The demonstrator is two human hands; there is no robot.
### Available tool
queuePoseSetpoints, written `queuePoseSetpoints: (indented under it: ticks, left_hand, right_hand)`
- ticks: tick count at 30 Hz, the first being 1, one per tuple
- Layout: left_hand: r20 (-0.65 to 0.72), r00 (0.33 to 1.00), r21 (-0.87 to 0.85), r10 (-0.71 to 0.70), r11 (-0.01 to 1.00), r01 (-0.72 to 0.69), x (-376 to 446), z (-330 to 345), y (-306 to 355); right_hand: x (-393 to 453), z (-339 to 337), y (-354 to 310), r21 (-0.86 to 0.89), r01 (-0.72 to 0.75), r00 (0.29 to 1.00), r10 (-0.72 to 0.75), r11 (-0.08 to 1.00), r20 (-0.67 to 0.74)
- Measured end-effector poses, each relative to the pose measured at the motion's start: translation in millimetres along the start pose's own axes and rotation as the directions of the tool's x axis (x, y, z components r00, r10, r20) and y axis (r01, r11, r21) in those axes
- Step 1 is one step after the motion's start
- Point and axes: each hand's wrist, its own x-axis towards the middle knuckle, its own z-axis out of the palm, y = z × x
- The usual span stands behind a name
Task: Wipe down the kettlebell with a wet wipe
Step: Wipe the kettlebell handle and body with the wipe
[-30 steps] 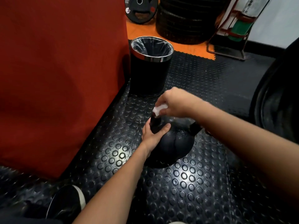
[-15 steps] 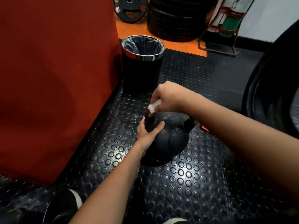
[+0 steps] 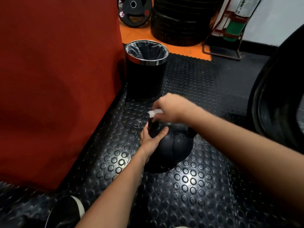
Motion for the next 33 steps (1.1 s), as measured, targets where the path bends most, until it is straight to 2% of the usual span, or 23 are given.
queuePoseSetpoints:
  ticks: [4,9,12,16,23,29,33]
  left_hand:
    - [-0.014,1.0,0.022,0.0,1.0,0.0,4,1,-5]
    - [0.014,1.0,0.008,-0.017,1.0,0.017,2,0,1]
    - [0.008,1.0,0.021,-0.013,1.0,0.013,1,0,2]
    - [0.006,1.0,0.043,-0.026,0.999,0.026,0,-1,6]
    - [0.024,0.999,0.036,-0.023,0.999,0.022,-5,-4,13]
    - [0.048,0.998,0.035,-0.031,0.999,0.029,-5,-6,13]
    - [0.086,0.995,0.057,-0.053,0.997,0.049,-4,-8,16]
  right_hand:
    - [0,29,-10,-0.099,0.091,0.993,-0.098,0.991,-0.072]
    - [8,5,8,0.061,0.004,1.0,-0.005,0.998,0.001]
    - [6,10,5,0.047,0.015,1.0,-0.014,0.999,-0.015]
    - [5,26,-6,-0.065,0.057,0.998,-0.058,0.996,-0.022]
    - [12,-12,4,0.064,-0.053,0.995,0.048,0.997,0.086]
    - [0,11,-12,0.006,-0.041,0.998,0.04,0.999,0.051]
    - [1,-7,-2,0.038,-0.079,0.997,0.078,0.996,0.031]
